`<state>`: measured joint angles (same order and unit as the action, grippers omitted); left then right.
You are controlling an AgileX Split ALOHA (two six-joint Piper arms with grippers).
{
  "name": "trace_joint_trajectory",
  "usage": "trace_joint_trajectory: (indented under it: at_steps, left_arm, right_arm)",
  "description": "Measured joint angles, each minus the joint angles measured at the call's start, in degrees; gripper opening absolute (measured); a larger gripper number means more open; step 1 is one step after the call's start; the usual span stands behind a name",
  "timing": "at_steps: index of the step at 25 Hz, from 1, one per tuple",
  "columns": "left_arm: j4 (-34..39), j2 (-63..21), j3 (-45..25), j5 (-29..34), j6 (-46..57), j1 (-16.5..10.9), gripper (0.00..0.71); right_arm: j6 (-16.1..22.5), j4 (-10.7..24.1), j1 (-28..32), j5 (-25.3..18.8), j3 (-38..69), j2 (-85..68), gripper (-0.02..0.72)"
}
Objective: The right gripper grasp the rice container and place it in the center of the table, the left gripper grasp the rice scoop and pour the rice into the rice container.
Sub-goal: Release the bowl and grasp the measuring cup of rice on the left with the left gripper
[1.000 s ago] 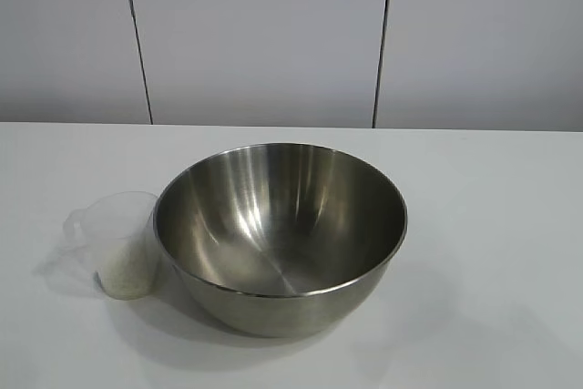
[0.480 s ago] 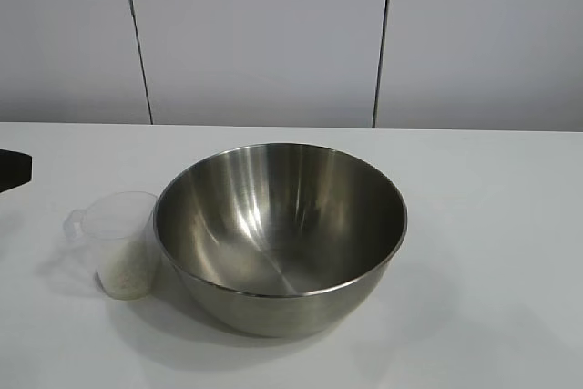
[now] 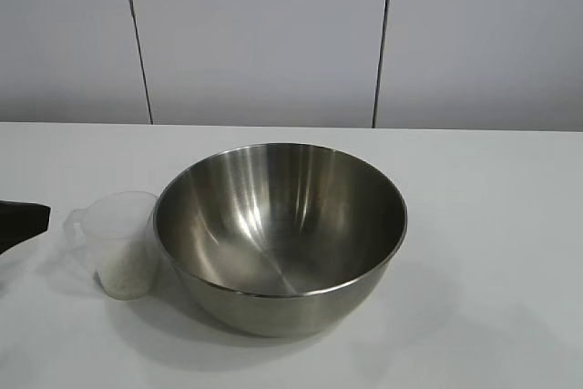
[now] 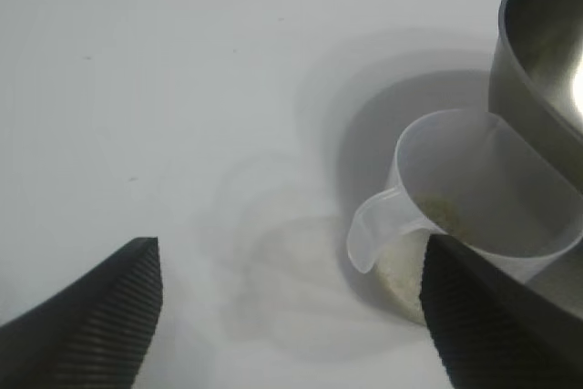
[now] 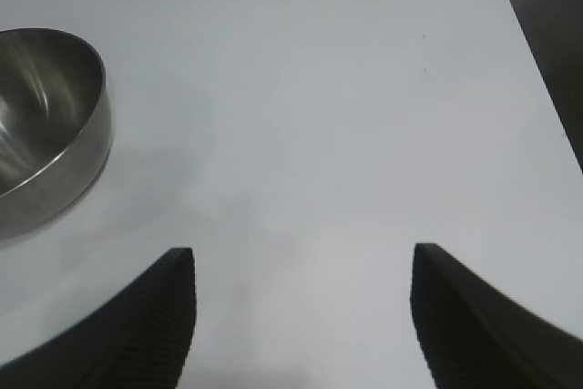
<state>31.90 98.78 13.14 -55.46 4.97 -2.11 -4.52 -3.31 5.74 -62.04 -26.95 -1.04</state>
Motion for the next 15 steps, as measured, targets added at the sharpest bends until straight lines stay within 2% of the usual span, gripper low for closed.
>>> trace_joint_trajectory:
  at_steps: [8,15]
  left_arm:
    - [0.13,5.49,0.00,-1.09,-9.24,0.00,0.566]
    - [0.13,9.15,0.73,-5.26,-11.12,0.00,0.566]
  right_arm:
    - [0.00,-0.14,0.00,0.00,0.00,0.00,0.467]
    - [0.00,-0.14,0.00,0.07,0.00,0.00,0.467]
